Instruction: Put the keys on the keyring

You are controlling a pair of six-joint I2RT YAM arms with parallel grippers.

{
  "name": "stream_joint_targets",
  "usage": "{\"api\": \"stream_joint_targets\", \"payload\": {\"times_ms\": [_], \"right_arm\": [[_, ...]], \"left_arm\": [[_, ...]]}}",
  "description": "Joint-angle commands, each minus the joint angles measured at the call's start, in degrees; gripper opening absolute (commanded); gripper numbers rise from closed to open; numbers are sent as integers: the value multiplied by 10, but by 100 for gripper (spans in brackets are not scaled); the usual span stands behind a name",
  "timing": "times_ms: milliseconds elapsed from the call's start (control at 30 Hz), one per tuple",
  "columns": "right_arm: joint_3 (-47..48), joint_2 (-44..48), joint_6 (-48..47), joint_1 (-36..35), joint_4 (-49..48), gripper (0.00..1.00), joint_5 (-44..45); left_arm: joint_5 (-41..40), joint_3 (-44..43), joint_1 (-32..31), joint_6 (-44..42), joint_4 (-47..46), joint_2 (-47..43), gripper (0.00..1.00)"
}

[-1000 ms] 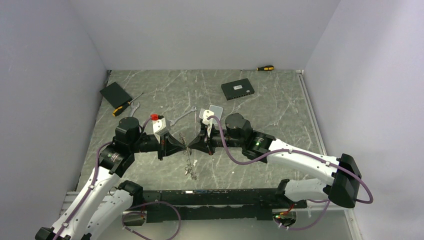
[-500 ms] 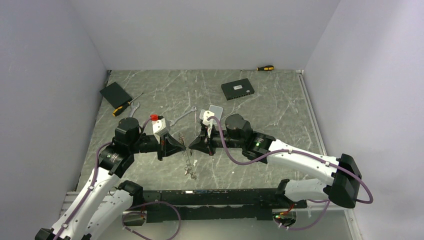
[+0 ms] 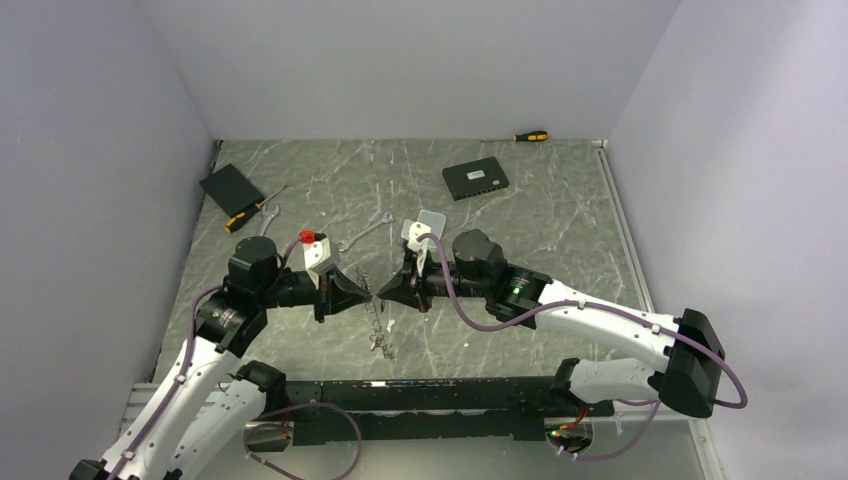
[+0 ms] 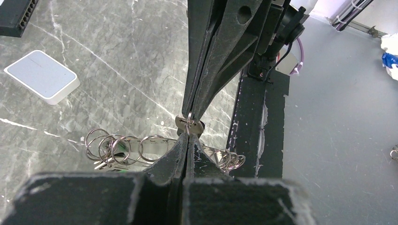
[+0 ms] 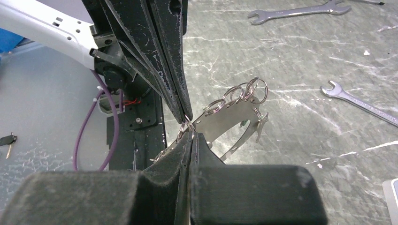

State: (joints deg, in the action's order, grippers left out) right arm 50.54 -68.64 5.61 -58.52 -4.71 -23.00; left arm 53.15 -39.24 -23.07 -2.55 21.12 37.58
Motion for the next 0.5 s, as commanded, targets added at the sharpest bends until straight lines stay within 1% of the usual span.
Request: {"api": "stream_joint_targets", "payload": {"times_ms": [0, 333, 467], "right_arm": [[-7, 11, 3, 3, -21, 0, 0], [-15, -1, 16, 3, -48, 0, -17], [-20, -3, 19, 3, -58, 0, -19]], "left_arm": [[14, -30, -2, -13, -19, -12, 0], [4, -34, -2, -20, -15, -28, 0], [-14, -34, -2, -25, -11, -44, 0]]}}
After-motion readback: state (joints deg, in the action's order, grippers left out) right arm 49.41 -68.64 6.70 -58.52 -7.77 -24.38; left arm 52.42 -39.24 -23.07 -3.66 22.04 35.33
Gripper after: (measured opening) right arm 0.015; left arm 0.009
